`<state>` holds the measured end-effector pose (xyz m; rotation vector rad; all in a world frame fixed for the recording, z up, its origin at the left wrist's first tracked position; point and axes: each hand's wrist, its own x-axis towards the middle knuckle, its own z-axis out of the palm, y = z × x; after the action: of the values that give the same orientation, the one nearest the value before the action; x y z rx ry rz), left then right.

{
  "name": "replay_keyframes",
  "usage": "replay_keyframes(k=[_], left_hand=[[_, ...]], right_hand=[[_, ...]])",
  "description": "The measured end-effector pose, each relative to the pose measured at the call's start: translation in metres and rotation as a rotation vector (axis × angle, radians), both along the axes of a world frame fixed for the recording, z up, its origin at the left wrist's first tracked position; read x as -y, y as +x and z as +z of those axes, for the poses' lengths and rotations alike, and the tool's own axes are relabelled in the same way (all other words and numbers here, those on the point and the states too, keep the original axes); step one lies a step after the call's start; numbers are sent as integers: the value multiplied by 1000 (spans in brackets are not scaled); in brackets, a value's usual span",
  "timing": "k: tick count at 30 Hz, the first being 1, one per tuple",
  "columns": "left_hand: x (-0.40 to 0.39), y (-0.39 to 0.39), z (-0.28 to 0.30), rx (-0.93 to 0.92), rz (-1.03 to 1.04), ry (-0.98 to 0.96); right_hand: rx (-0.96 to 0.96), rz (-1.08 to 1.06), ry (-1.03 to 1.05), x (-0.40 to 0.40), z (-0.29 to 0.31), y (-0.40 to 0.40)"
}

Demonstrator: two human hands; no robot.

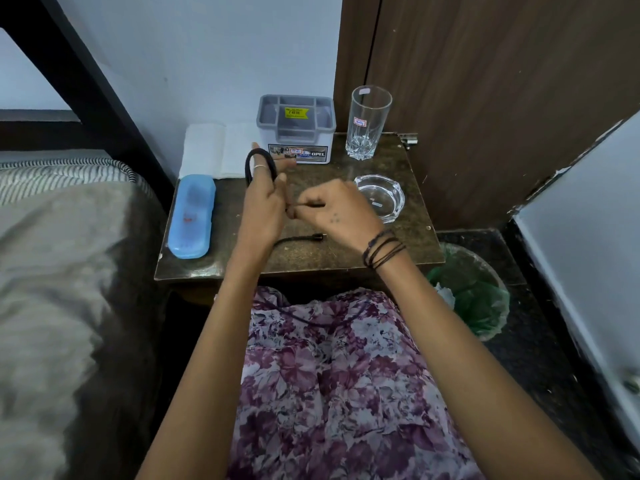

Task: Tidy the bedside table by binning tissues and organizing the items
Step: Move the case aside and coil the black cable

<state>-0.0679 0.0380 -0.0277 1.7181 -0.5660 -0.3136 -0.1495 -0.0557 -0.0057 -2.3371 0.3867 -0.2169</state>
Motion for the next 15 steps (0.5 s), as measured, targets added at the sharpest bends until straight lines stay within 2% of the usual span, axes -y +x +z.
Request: replay_keyframes(k=[2,5,8,10,15], left_hand=[[-5,0,-1,49,-46,112],[-16,1,1,-29,-114,76],[-21,-6,12,-261,-290,-102],[-18,-10,17,-417,-330,-272],[-4,-11,22,-559,-273,-596]], right_hand=[[68,-37,56,11,12,0],[163,-84,43,24,25,3],[263,-131,123,31,24,8],[311,-152,226,30,14,13],[140,-143,180,8,-13,13]])
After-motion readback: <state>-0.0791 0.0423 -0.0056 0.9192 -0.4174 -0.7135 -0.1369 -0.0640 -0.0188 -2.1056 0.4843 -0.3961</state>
